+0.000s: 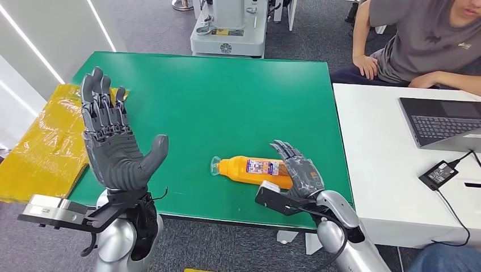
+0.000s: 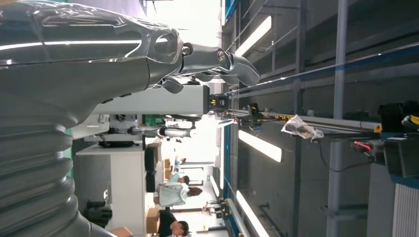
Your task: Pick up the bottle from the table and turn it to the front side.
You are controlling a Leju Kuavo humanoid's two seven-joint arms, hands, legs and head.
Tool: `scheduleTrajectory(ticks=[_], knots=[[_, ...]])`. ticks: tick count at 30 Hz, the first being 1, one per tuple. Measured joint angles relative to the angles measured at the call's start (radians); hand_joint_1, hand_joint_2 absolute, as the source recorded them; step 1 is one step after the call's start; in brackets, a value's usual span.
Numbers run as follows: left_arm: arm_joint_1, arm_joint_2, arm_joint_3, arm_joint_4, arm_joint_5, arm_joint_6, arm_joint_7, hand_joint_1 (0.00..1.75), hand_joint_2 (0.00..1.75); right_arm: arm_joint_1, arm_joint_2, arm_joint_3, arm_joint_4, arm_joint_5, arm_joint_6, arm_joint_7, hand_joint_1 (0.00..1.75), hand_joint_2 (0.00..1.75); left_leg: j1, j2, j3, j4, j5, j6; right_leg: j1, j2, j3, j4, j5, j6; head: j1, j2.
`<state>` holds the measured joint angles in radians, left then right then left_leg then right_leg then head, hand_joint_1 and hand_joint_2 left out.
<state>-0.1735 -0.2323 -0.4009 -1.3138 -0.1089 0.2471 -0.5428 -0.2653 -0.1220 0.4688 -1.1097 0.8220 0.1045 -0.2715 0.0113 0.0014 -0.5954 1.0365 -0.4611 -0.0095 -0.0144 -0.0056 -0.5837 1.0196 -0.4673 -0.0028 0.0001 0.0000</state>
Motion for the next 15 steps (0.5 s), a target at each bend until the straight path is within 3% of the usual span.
scheduleTrajectory(ticks=[15], knots=[[-0.057, 0.000, -0.030, 0.066, 0.050, 0.009, -0.016, 0.00, 1.75, -0.276, 0.028, 0.111, 0.273, -0.103, 0.123, -0.097, 0.00, 1.75, 0.000, 0.000, 0.000, 0.001, 0.001, 0.001, 0.000, 0.000, 0.000, 0.000, 0.001, 0.001, 0.000, 0.000]])
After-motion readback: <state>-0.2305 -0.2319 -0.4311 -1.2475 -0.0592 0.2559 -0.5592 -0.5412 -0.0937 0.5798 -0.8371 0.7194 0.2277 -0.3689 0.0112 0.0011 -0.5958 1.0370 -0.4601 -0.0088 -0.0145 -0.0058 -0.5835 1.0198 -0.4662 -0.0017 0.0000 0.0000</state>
